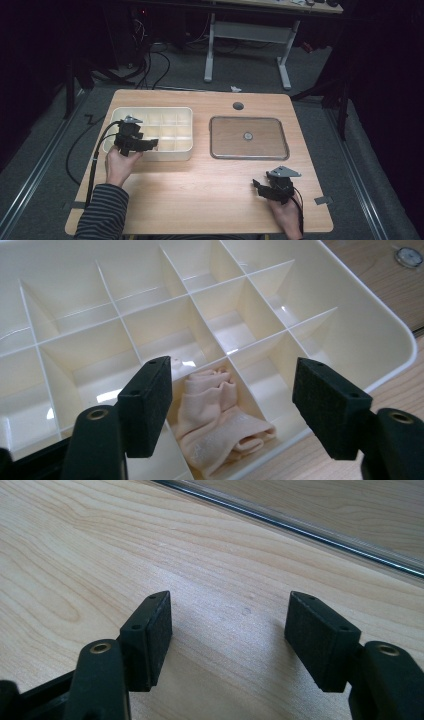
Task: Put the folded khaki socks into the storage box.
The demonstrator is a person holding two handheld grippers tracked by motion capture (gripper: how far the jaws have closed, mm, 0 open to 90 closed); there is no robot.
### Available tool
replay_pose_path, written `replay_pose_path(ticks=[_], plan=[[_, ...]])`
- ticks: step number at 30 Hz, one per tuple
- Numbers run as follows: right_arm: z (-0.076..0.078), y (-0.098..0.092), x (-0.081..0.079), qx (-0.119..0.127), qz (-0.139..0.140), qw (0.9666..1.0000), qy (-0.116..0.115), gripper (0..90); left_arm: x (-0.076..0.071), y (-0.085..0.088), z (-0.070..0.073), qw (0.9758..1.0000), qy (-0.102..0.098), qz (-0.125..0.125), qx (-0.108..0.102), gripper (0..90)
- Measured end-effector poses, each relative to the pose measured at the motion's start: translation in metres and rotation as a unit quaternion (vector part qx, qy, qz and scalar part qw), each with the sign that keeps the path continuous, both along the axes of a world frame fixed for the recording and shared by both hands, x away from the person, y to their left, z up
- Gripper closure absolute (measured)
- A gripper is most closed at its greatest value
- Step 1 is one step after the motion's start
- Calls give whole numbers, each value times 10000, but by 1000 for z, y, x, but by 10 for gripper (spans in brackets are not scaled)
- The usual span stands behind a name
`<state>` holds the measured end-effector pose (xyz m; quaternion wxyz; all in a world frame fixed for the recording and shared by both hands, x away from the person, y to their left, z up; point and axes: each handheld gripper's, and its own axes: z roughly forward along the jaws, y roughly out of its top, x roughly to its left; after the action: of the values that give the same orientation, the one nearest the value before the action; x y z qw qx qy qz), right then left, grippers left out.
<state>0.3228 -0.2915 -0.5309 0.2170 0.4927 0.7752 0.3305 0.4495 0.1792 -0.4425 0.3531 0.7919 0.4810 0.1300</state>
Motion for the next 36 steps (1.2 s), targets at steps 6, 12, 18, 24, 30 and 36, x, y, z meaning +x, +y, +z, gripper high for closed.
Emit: replay_pose_path(ticks=[6,12,18,24,30,36], plan=[[0,0,0,1,5,10000,2,353,-7,3,0,9999,23,157,-41,232],[0,0,0,1,5,10000,1,353,-15,2,2,9996,-101,248,-81,177],[0,0,0,-17,11,10000,-7,353,-17,2,-1,9984,10,562,-81,179],[0,0,0,-9,2,10000,-1,353,-23,-5,2,9984,-132,551,-94,168],[0,0,0,-3,5,10000,0,353,-26,-10,3,9978,-203,633,-24,170],[0,0,0,-1,5,10000,0,353,-31,-9,-3,9967,-97,718,-364,169]])
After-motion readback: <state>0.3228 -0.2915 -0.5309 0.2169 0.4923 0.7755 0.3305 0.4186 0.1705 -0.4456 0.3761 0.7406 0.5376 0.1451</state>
